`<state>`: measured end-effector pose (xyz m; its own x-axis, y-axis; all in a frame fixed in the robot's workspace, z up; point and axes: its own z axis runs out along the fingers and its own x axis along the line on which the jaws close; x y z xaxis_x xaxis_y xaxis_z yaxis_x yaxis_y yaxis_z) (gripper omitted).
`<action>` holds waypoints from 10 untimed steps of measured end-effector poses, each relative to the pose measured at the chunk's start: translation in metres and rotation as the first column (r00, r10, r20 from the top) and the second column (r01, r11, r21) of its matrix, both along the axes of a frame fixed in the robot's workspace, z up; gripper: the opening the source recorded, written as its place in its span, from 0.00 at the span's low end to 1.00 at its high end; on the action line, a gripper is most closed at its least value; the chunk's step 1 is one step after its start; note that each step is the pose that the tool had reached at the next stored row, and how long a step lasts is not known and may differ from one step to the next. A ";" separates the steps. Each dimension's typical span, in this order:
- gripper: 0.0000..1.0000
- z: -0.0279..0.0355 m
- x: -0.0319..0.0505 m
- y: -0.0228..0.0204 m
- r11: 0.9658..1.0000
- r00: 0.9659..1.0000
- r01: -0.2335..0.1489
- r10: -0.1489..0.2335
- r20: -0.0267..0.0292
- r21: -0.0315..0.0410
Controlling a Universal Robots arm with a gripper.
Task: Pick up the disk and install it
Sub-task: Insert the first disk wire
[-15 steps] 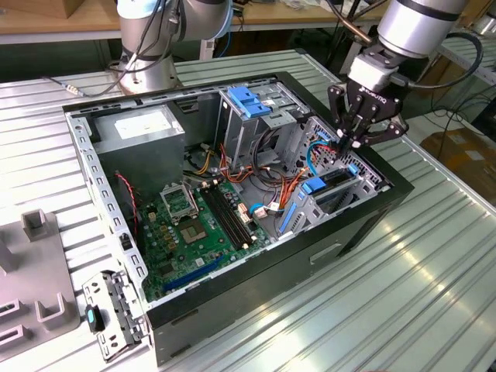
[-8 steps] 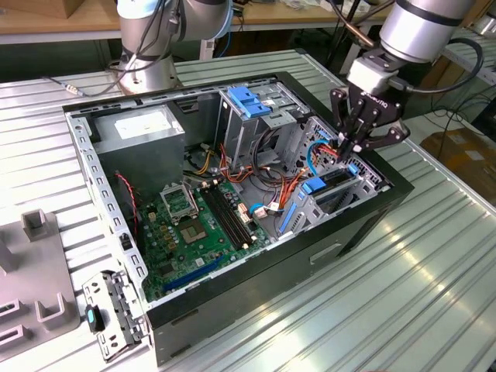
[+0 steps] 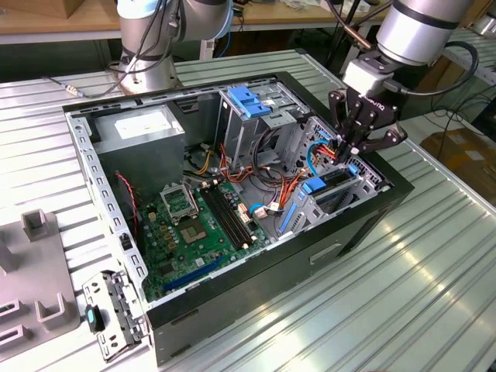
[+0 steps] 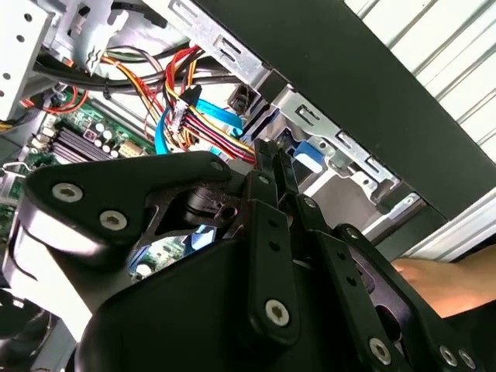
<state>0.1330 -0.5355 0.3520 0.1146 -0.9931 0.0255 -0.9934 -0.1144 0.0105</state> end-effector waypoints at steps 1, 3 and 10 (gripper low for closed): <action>0.17 -0.0001 0.0000 0.0000 1.000 1.000 0.016 -0.016 0.000 0.000; 0.17 -0.0002 0.0000 -0.0015 0.999 0.999 0.033 -0.033 0.000 0.000; 0.17 -0.0008 -0.0053 -0.0073 0.999 0.999 0.035 -0.035 0.000 0.001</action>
<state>0.1277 -0.5428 0.3513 0.0799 -0.9965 0.0243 -0.9968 -0.0797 0.0105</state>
